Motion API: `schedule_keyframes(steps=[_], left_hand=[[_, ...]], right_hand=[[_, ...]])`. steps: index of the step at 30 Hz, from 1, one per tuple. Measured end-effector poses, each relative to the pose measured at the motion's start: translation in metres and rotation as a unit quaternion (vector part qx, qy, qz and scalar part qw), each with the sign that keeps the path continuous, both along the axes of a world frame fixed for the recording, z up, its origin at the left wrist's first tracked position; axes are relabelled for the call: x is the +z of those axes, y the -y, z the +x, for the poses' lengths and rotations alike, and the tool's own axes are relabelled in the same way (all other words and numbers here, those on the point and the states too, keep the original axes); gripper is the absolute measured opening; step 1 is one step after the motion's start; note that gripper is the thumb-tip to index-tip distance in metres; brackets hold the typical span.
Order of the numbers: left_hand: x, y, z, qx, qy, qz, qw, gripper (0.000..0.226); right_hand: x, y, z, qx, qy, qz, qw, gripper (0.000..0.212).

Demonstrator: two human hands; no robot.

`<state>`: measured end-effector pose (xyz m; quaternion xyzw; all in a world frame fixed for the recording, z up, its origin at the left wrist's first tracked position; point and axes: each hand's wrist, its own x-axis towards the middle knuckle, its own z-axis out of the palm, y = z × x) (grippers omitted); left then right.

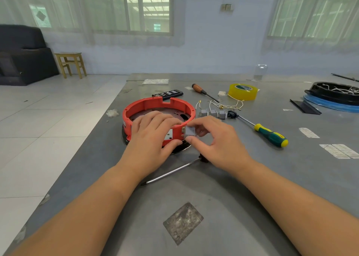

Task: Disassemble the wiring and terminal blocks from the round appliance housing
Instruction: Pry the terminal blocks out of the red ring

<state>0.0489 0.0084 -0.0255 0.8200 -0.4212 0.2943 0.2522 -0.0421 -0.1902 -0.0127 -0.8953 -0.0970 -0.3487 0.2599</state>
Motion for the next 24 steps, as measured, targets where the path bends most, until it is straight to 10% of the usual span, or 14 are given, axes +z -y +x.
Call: schedule_keyframes(steps=[8,24], left_hand=[[-0.006,0.001,0.010,0.086,-0.055,0.001,0.995,0.035],[-0.012,0.009,0.021,0.125,-0.050,-0.019,0.991,0.032]], right_hand=[[0.020,0.052,0.019,-0.147,-0.089,0.180,0.969,0.027],[0.027,0.075,0.162,-0.189,-0.294,-0.109,0.931,0.033]])
